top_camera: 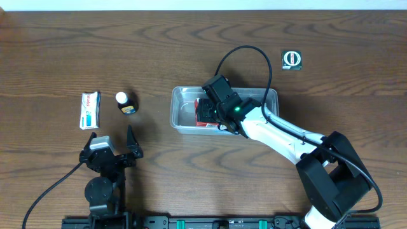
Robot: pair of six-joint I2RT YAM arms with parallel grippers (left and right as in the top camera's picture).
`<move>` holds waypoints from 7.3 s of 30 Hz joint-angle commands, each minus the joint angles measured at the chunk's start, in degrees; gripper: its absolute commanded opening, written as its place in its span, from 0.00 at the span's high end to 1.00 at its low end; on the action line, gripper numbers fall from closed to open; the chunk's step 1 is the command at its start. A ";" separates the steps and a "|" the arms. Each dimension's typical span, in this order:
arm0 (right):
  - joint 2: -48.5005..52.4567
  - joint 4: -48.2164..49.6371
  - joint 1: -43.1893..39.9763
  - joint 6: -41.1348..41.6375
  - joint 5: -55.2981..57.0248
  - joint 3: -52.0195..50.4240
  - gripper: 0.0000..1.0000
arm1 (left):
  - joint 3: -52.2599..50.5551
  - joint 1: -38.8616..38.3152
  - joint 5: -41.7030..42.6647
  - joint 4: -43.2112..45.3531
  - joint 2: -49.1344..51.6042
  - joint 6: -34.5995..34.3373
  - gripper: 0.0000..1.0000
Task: Pack container
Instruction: 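Lower the red packet beside the blue box and open the gripper, then move the right gripper to the green Zam-Buk tin and grasp it, then lift the green tin and lower it into the container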
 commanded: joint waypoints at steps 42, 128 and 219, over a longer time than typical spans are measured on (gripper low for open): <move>1.09 7.39 1.99 -6.88 -2.21 0.24 0.37 | -1.14 0.04 -1.14 -2.10 -0.28 0.79 0.02; 28.11 -13.38 -41.16 -46.95 1.70 35.65 0.32 | -1.14 0.04 -1.14 -2.10 -0.28 0.79 0.02; 8.02 -19.63 5.05 -8.52 8.79 18.10 0.49 | -1.14 0.04 -1.14 -2.10 -0.28 0.76 0.02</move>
